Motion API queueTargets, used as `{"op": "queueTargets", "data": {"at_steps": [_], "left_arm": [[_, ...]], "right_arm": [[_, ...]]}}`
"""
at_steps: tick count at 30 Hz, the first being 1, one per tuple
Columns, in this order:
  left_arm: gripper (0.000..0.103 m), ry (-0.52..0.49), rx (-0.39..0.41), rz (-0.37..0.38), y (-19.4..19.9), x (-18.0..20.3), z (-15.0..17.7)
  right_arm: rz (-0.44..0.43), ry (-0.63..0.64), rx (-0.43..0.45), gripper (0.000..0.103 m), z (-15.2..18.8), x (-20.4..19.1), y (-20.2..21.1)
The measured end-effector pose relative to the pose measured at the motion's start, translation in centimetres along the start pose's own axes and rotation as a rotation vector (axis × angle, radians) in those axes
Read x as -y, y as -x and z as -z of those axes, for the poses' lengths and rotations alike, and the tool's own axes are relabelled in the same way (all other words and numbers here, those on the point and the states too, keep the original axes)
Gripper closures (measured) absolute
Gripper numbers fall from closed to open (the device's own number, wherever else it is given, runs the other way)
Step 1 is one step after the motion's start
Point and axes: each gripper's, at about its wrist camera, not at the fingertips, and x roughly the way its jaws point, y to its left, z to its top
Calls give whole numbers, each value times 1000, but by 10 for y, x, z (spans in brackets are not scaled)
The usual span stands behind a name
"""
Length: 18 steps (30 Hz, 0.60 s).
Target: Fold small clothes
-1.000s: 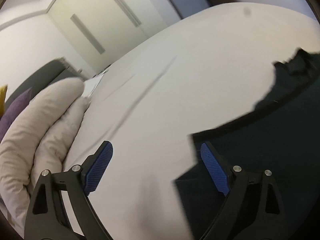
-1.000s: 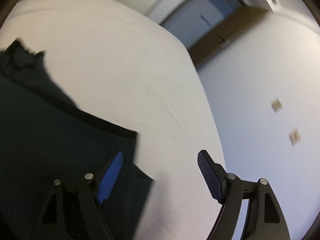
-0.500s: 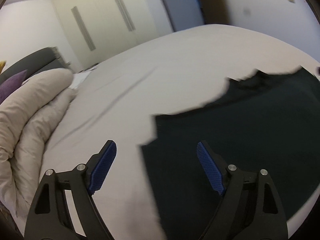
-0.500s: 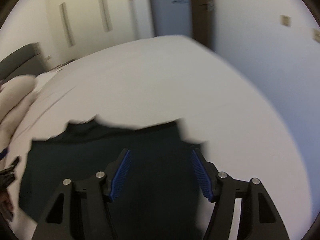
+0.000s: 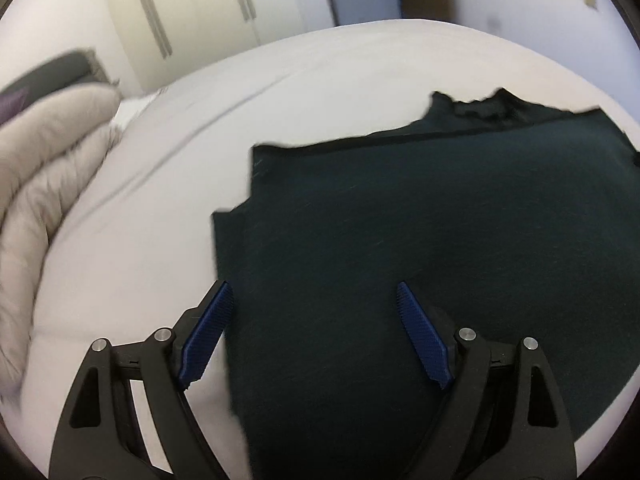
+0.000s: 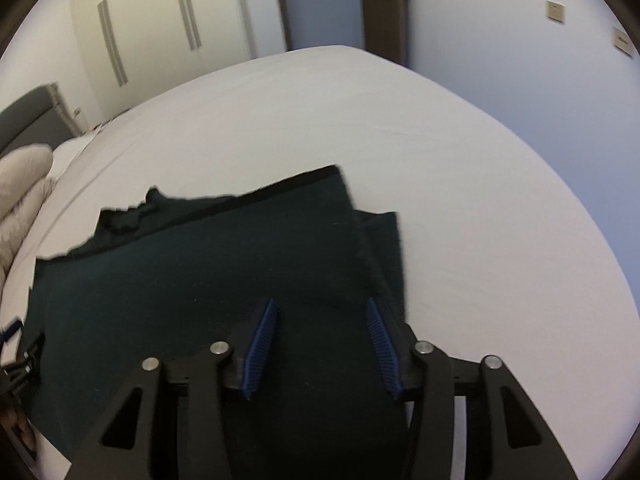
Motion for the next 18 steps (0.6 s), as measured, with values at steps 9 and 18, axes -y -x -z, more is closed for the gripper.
{"op": "queueTargets", "data": {"at_steps": [9,18], "left_arm": [[18,80,-24,20,-6,-44,16],[17,164,-52,36,5,-65,39]], "right_arm": [[-440,-120,34,33,18,-22,19],[-322,-380,40,70,41,52,26]]}}
